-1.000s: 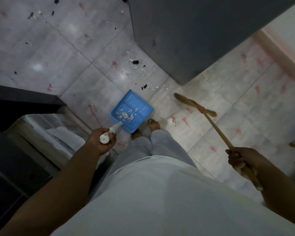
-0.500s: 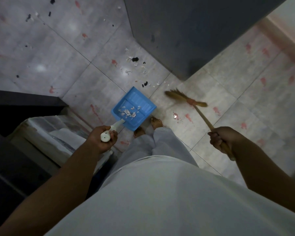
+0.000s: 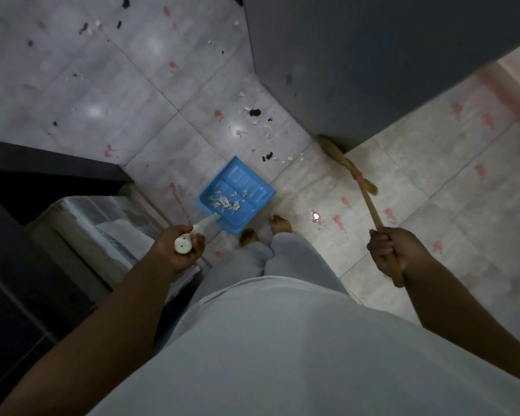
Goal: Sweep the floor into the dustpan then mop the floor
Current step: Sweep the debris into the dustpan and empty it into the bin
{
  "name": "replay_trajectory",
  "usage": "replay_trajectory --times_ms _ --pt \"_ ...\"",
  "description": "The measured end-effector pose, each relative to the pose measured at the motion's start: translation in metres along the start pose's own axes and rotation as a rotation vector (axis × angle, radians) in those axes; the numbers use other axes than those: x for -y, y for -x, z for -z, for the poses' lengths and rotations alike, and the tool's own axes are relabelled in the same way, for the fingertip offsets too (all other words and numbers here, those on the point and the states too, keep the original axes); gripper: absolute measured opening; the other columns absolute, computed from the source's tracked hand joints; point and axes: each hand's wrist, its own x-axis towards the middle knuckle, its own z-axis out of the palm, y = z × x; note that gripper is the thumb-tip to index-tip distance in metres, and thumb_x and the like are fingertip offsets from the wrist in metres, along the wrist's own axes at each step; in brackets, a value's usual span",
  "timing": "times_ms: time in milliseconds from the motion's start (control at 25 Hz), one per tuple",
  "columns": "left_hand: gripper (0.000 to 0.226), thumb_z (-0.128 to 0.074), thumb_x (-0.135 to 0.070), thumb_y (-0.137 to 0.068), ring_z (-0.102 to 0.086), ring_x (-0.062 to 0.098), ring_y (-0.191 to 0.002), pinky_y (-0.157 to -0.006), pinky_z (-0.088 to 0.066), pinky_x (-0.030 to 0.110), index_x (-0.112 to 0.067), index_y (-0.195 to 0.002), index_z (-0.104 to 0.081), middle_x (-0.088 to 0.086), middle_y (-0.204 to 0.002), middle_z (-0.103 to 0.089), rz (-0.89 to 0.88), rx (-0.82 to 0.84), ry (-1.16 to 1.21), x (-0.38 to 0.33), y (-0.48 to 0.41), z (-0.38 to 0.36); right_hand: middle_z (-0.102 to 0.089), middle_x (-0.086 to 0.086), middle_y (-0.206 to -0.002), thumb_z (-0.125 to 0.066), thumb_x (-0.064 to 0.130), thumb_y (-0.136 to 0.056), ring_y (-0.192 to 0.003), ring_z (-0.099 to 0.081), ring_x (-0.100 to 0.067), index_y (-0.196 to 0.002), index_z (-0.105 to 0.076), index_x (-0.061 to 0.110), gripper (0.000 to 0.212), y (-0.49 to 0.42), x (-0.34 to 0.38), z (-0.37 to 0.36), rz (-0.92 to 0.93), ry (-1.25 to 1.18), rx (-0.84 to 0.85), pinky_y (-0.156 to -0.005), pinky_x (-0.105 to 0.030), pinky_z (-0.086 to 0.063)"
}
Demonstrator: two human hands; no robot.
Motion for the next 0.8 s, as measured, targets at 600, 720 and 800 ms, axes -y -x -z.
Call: replay_trajectory --times_ms 600,720,800 --pt "0.028 -0.035 -0.015 -0.097 -0.046 0.01 -0.055 -0.036 -0.044 0.015 -0.004 -0.122 -0.037 0.01 -0.073 -0.043 0.011 -0.021 -0.041 -0.039 -0.014 0.015 -0.038 0.006 -0.045 -0.038 0.025 -0.102 -0.029 -0.033 -0.004 -0.08 -0.047 0.009 0.028 0.014 -0.021 -0.059 -0.044 0.069 0.038 -0.026 -0.013 -0.025" --pt "0.028 -0.036 -0.014 -0.097 -0.047 0.011 -0.055 -0.035 -0.043 0.016 -0.004 -0.123 -0.037 0.009 -0.073 -0.042 -0.001 -0.024 -0.028 -0.046 -0.014 0.018 -0.038 0.006 -0.043 -0.036 0.024 -0.102 -0.028 -0.033 -0.003 -0.078 -0.044 0.011 0.029 0.001 -0.007 -0.079 -0.025 0.072 0.014 -0.028 -0.011 -0.025" --pt "0.028 -0.035 -0.015 -0.097 -0.049 0.012 -0.044 -0.035 -0.043 0.016 -0.004 -0.123 -0.037 0.008 -0.072 -0.042 0.009 -0.014 -0.039 -0.052 -0.018 0.021 -0.036 0.006 -0.042 -0.034 0.022 -0.102 -0.028 -0.032 -0.004 -0.077 -0.042 0.012 0.028 -0.015 -0.005 -0.094 -0.016 0.053 -0.008 -0.029 -0.011 -0.025"
